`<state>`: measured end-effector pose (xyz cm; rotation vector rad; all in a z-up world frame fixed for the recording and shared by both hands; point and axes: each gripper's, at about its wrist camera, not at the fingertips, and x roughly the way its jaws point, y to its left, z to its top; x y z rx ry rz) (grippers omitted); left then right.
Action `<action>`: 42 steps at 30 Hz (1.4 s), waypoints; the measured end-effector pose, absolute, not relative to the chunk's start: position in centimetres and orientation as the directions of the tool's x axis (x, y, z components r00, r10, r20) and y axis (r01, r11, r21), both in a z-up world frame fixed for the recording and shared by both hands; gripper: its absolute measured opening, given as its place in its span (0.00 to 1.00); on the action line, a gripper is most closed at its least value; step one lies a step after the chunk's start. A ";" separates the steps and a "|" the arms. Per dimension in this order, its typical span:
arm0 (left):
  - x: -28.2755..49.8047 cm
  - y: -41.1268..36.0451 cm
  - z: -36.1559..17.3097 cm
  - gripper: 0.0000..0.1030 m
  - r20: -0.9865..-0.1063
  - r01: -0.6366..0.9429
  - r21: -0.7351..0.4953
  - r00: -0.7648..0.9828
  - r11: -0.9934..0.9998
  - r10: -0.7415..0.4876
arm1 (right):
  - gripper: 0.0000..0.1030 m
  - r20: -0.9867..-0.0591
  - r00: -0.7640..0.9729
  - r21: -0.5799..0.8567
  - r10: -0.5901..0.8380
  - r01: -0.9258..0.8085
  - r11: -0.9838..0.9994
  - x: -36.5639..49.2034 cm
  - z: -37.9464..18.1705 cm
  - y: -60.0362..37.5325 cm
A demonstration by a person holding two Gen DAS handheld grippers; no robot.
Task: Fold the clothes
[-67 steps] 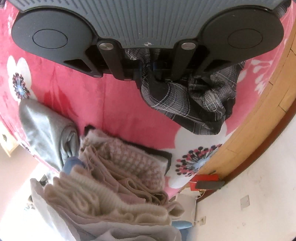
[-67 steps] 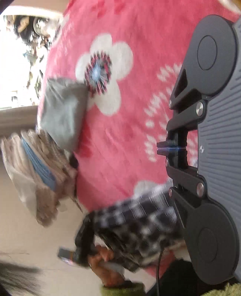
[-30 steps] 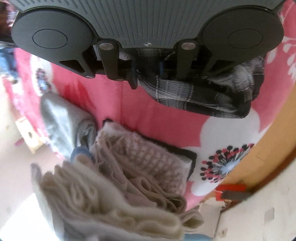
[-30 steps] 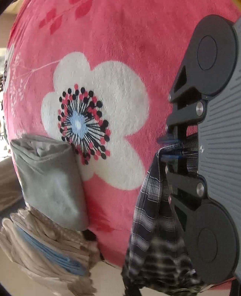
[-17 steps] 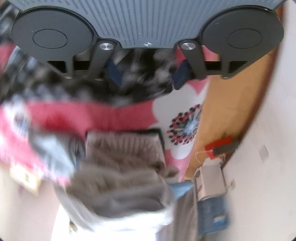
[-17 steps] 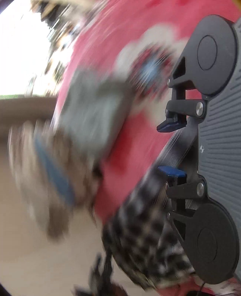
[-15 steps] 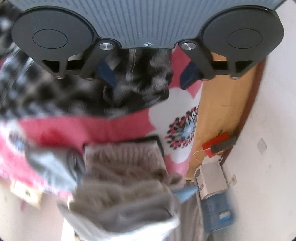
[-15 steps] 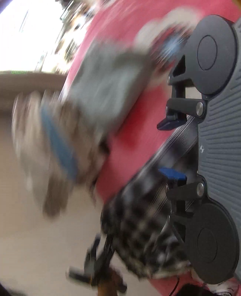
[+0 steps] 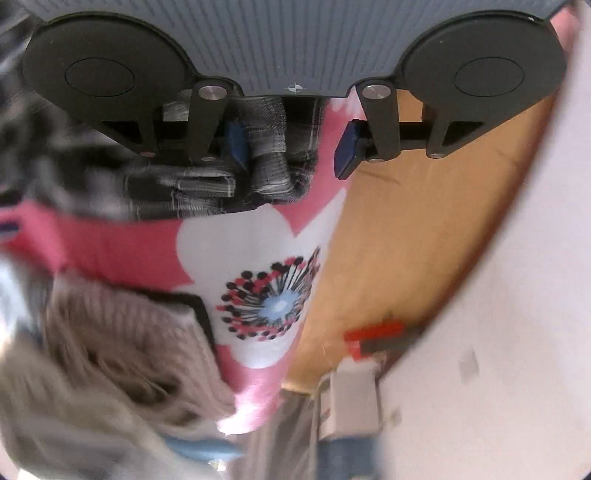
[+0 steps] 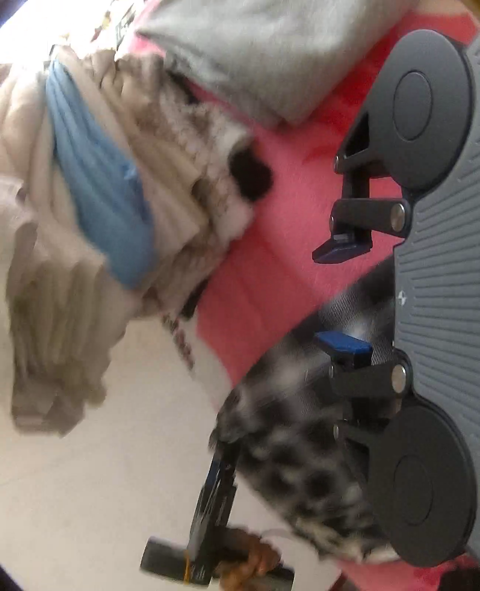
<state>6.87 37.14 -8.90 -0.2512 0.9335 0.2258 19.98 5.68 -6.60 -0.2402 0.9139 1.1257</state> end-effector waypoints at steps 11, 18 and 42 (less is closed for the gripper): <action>7.5 36.2 -10.1 0.61 -0.800 -0.181 -0.165 0.599 0.970 -0.025 | 0.05 -0.744 0.144 0.073 0.652 -0.953 0.294 15.3 -8.0 10.5; 6.3 35.5 -8.6 0.40 -0.757 -0.071 -0.165 0.648 0.984 -0.080 | 0.04 -0.646 0.189 0.433 0.740 -0.708 0.558 23.4 -7.5 7.7; 10.7 38.6 -11.2 0.27 -0.753 -0.239 -0.225 0.658 0.945 -0.013 | 0.19 -0.635 0.115 0.571 0.764 -0.597 0.564 28.3 -13.0 9.0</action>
